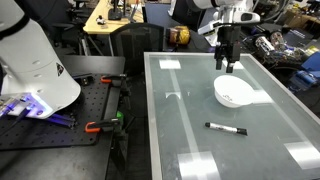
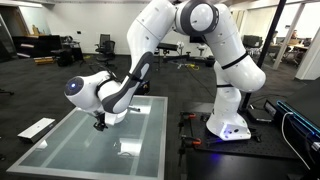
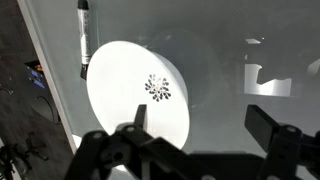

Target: Slide the bowl to the left

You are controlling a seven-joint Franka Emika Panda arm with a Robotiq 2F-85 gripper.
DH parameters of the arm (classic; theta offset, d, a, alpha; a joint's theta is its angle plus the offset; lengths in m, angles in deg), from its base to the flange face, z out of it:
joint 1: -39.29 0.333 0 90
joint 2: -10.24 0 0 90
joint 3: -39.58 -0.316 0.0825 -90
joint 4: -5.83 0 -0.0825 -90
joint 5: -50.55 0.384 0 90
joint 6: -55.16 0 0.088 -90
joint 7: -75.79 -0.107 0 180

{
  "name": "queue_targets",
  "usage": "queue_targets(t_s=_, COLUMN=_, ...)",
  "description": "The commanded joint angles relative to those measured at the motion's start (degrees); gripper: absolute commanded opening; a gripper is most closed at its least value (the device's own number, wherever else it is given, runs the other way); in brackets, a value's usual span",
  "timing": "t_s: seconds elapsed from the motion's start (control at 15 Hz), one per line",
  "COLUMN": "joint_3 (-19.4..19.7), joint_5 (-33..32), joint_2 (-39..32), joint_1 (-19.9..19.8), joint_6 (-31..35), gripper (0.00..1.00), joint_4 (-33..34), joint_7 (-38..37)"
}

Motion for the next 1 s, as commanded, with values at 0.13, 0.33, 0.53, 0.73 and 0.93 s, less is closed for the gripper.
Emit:
queue_targets(t_s=0.13, joint_3=1.93, joint_5=-0.26, joint_2=-1.23, joint_1=0.62, joint_6=0.18, gripper=1.00, joint_4=1.25, joint_7=4.63)
queue_targets(t_s=0.33, joint_3=2.36, joint_5=-0.16, joint_2=-1.76, joint_1=0.65, joint_6=-0.05, gripper=0.85, joint_4=1.69, joint_7=6.27)
queue_targets(t_s=0.53, joint_3=2.68, joint_5=0.02, joint_2=-2.29, joint_1=0.67, joint_6=-0.21, gripper=0.62, joint_4=2.24, joint_7=7.24)
queue_targets(t_s=0.73, joint_3=2.94, joint_5=0.13, joint_2=-2.91, joint_1=0.68, joint_6=-0.52, gripper=0.38, joint_4=2.81, joint_7=7.43)
queue_targets(t_s=0.93, joint_3=3.15, joint_5=0.22, joint_2=-3.61, joint_1=0.73, joint_6=-0.99, gripper=0.26, joint_4=3.43, joint_7=7.66)
